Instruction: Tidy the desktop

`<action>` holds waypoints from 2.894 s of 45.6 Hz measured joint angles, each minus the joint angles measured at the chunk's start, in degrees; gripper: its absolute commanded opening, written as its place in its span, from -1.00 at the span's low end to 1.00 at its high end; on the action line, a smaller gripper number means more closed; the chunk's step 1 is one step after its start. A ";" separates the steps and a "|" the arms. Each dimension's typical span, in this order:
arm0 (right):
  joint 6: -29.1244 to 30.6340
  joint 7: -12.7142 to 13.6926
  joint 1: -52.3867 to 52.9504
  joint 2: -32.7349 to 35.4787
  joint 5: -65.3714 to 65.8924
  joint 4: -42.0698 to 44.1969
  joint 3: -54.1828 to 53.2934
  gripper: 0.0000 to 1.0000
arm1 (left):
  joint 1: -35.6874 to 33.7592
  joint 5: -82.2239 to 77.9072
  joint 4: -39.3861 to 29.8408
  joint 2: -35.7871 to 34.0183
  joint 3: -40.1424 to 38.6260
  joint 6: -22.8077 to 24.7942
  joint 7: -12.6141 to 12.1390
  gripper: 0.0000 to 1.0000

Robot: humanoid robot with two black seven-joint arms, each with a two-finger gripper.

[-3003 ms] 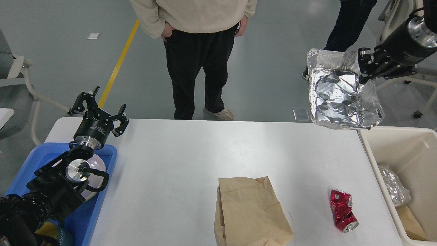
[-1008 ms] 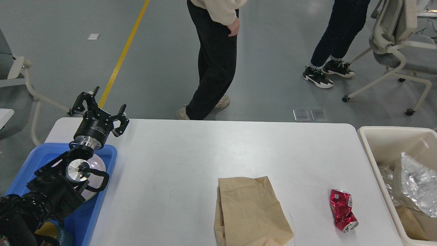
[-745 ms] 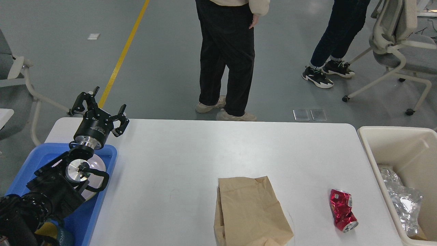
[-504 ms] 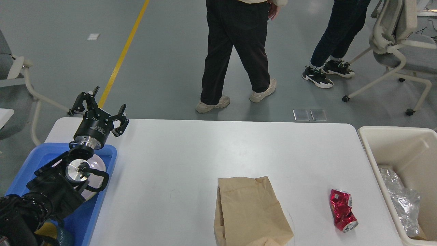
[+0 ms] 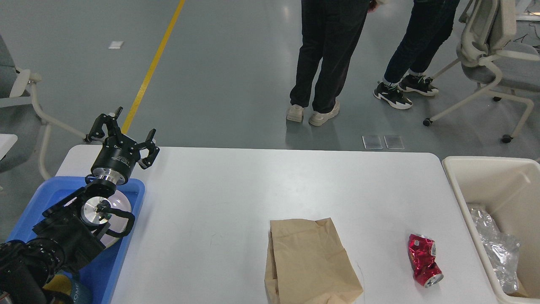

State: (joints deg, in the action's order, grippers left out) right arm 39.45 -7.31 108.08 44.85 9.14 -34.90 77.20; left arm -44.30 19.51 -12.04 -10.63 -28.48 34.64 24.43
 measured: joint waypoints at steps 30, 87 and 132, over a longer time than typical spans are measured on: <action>14.45 -0.09 6.43 -24.50 5.27 -8.05 -0.64 1.00 | 0.00 0.00 0.00 0.00 0.00 0.00 0.00 0.94; -5.42 0.02 -40.02 -27.00 4.33 -5.95 -14.59 1.00 | 0.00 0.00 0.00 0.00 0.00 -0.01 0.00 0.93; -10.55 -0.20 -46.09 -24.87 3.57 -0.70 -14.70 -0.79 | 0.00 0.00 0.00 0.00 0.00 0.00 0.00 0.94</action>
State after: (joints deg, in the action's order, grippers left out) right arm 28.90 -7.51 61.99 19.98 12.70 -35.60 62.49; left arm -44.30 19.51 -12.04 -10.64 -28.48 34.63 24.43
